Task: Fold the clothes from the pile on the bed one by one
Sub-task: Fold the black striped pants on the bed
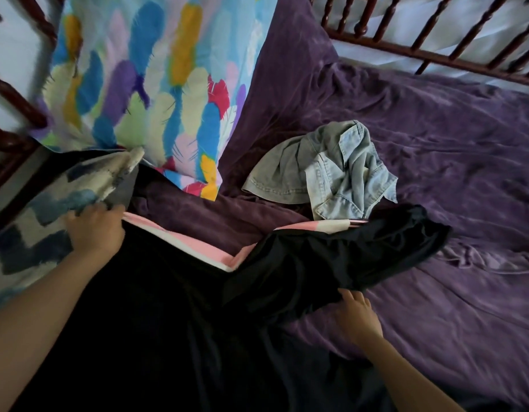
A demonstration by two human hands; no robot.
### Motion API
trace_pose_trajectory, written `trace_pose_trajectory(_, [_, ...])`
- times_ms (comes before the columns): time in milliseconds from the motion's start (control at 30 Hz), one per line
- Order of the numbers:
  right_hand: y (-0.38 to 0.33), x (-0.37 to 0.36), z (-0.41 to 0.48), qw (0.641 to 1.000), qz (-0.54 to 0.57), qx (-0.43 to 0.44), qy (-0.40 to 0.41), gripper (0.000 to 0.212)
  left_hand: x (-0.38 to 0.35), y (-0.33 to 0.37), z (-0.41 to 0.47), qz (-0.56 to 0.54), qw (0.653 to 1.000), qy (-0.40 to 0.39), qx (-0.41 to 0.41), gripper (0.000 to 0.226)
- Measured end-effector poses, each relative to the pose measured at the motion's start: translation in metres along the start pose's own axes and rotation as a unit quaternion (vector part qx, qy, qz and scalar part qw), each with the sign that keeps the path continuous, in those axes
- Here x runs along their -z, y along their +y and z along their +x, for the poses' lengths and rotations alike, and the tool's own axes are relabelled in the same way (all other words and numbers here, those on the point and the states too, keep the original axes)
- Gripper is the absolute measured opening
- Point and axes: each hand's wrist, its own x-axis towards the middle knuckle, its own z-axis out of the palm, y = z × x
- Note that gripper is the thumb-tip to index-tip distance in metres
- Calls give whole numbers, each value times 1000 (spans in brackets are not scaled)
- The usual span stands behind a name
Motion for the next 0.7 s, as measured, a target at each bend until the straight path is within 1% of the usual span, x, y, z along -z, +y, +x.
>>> trace_pose_trajectory(33, [2, 2, 3, 1000, 18, -19, 3, 53, 1, -4, 1, -16, 1000, 16, 21, 28])
trace_pose_trajectory(67, [6, 3, 6, 998, 45, -38, 4, 52, 0, -4, 0, -8, 999, 23, 28, 28])
trace_pose_trajectory(133, [11, 5, 13, 991, 109, -71, 8, 51, -3, 5, -8, -4, 999, 43, 8, 29])
trace_pose_trajectory(167, [12, 6, 16, 986, 141, -83, 14, 52, -4, 14, -14, -24, 998, 59, -8, 32])
trace_pose_trajectory(233, [15, 8, 24, 970, 213, -110, 33, 54, -5, 39, -27, -43, 993, 84, -64, 42])
trace_pose_trajectory(300, [21, 12, 35, 944, 287, -151, 56, 57, -10, 72, -48, -40, 985, 71, -154, 54])
trace_pose_trajectory(367, [32, 17, 50, 906, 369, -191, 85, 56, -17, 106, -75, -52, 976, 30, -208, 62])
trace_pose_trajectory(467, [51, 28, 76, 834, 495, -195, 143, 52, -29, 151, -111, -87, 969, -65, -221, 65])
trace_pose_trajectory(500, [58, 31, 85, 805, 539, -195, 154, 54, -35, 163, -120, -90, 968, -91, -216, 64])
trace_pose_trajectory(533, [64, 35, 93, 766, 589, -202, 156, 56, -42, 174, -126, -88, 966, -117, -211, 62])
trace_pose_trajectory(600, [74, 41, 105, 689, 675, -227, 139, 50, -50, 190, -132, -83, 965, -151, -199, 61])
trace_pose_trajectory(633, [79, 42, 108, 665, 696, -240, 129, 43, -50, 197, -132, -77, 964, -165, -194, 61])
trace_pose_trajectory(700, [89, 41, 107, 648, 707, -256, 122, 27, -47, 208, -128, -76, 964, -178, -181, 63])
